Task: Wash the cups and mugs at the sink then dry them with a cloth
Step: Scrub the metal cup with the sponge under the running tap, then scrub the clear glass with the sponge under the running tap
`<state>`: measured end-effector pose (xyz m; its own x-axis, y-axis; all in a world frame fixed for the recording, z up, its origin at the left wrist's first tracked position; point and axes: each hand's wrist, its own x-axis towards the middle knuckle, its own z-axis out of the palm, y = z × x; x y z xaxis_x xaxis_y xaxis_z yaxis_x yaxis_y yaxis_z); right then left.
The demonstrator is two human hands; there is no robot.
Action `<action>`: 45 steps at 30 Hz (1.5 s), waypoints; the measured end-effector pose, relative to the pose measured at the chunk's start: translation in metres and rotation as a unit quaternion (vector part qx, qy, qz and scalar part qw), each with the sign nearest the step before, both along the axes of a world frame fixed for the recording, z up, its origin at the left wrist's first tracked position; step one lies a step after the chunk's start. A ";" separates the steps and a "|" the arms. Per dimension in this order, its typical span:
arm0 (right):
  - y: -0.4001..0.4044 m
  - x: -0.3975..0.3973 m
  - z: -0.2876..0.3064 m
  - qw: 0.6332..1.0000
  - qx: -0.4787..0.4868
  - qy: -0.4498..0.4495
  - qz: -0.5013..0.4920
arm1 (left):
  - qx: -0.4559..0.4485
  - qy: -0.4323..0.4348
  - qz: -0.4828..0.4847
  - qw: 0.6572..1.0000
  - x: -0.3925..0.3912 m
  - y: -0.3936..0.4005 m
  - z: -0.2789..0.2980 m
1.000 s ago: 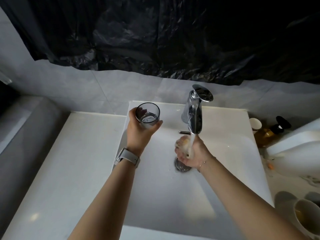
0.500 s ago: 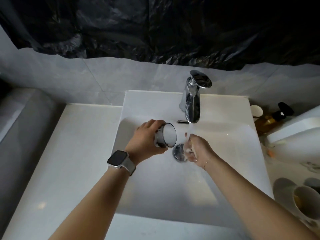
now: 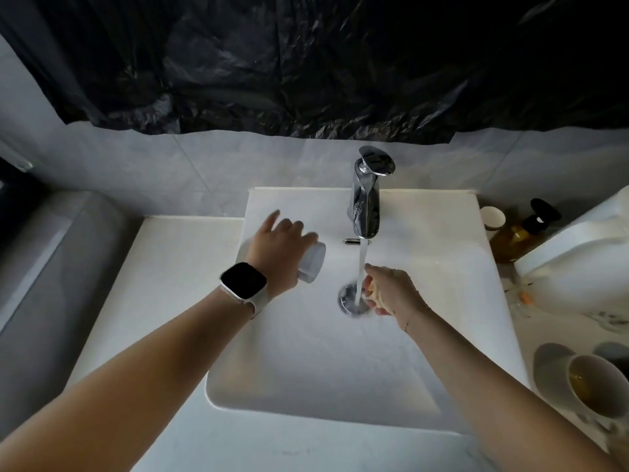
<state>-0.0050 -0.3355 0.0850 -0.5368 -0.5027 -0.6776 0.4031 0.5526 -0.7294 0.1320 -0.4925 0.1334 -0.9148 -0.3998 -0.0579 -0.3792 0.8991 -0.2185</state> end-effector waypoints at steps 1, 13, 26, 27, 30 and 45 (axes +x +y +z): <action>0.000 -0.001 0.000 1.000 -0.015 -0.015 -0.017 | 0.042 0.061 0.039 0.996 0.001 -0.005 0.000; -0.007 -0.014 -0.034 0.976 -0.073 -0.176 -0.106 | 0.388 0.529 0.305 0.690 -0.034 -0.042 -0.048; 0.003 -0.024 -0.032 0.982 -0.005 -0.148 -0.116 | 0.428 0.514 0.315 0.673 -0.051 -0.055 -0.071; 0.005 -0.025 -0.029 0.987 0.002 -0.115 -0.109 | 0.432 0.501 0.319 0.679 -0.049 -0.054 -0.068; 0.020 -0.027 -0.014 0.998 0.027 0.020 -0.062 | 0.432 0.462 0.347 0.692 -0.034 -0.039 -0.056; 0.191 -0.032 0.036 0.956 -0.159 -0.081 -0.234 | 0.572 0.314 0.187 0.734 -0.029 0.213 -0.044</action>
